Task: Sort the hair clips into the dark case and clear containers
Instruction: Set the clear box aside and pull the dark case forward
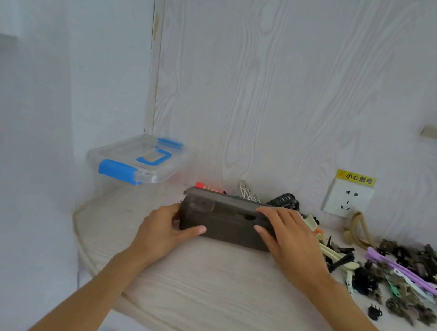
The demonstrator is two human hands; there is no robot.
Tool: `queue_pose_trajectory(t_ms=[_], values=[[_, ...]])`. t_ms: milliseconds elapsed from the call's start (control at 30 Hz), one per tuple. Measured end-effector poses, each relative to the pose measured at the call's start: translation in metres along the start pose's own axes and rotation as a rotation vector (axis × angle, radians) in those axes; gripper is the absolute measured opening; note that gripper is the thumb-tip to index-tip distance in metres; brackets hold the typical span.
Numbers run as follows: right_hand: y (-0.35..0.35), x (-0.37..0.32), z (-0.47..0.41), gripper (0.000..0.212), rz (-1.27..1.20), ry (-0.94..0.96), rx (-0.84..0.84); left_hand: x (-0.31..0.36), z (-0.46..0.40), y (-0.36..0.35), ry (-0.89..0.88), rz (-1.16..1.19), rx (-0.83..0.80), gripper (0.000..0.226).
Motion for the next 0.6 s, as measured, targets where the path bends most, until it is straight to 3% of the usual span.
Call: queue_pose_trajectory(t_ms=[100, 267, 333, 433, 600], values=[[0.016, 0.016, -0.015, 0.028, -0.375, -0.115, -0.170, 0.000, 0.002, 0.003, -0.004, -0.044, 0.052, 0.048], [0.021, 0.044, -0.068, 0.027, -0.284, -0.409, 0.173, 0.001, 0.006, 0.004, -0.019, -0.051, 0.055, 0.053], [-0.003, 0.050, -0.085, 0.034, -0.390, -0.542, 0.079, 0.002, 0.007, 0.005, -0.021, -0.053, 0.066, 0.055], [-0.043, 0.049, -0.095, 0.052, -0.437, -0.537, -0.207, 0.004, 0.009, 0.009, 0.000, -0.063, 0.107, 0.061], [-0.051, 0.047, -0.103, 0.052, -0.515, -0.542, -0.213, 0.011, 0.012, 0.012, -0.025, -0.129, 0.178, 0.083]])
Point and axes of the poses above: each hand's wrist, its own z-axis away from the middle knuckle, its own y-axis out of the back of the hand, x = y × z, the point moved 3 cm from there along -z, towards the middle knuckle, and after that the axes turned 8 degrees about y, right-handed, at the moved point
